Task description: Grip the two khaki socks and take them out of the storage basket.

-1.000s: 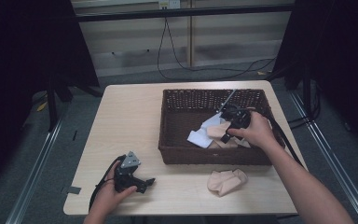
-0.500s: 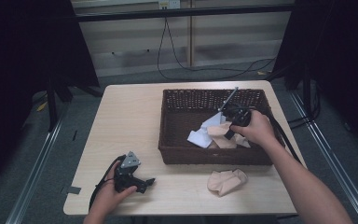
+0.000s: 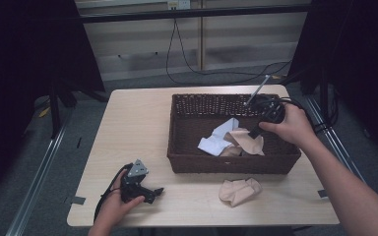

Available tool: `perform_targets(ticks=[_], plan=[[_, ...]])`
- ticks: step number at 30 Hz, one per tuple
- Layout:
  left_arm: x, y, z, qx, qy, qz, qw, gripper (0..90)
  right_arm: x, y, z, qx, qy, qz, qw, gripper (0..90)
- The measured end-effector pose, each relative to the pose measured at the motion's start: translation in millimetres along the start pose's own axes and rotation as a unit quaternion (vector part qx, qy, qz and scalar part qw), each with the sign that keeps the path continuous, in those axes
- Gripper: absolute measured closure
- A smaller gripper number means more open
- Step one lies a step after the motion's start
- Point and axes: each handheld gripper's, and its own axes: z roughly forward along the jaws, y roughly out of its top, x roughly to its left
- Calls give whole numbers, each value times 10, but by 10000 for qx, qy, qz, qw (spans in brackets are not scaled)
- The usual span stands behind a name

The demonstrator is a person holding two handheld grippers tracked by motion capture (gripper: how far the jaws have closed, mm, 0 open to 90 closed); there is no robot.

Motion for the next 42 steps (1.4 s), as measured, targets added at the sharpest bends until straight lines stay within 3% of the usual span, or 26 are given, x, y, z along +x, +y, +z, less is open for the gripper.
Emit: perform_targets(ticks=[9,16,27,42], plan=[[3,1,-1,3,12,23,10000,0,63,-29,-327,-30,11,33,10000,868],[3,1,-1,2,8,21,10000,0,138,-23,-542,-107,-7,-98,9999,869],[3,1,-2,6,14,20,10000,0,271,15,-757,-111,-62,-370,9992,869],[4,4,-6,43,27,30,10000,0,383,78,-1074,-137,-123,-480,9987,868]])
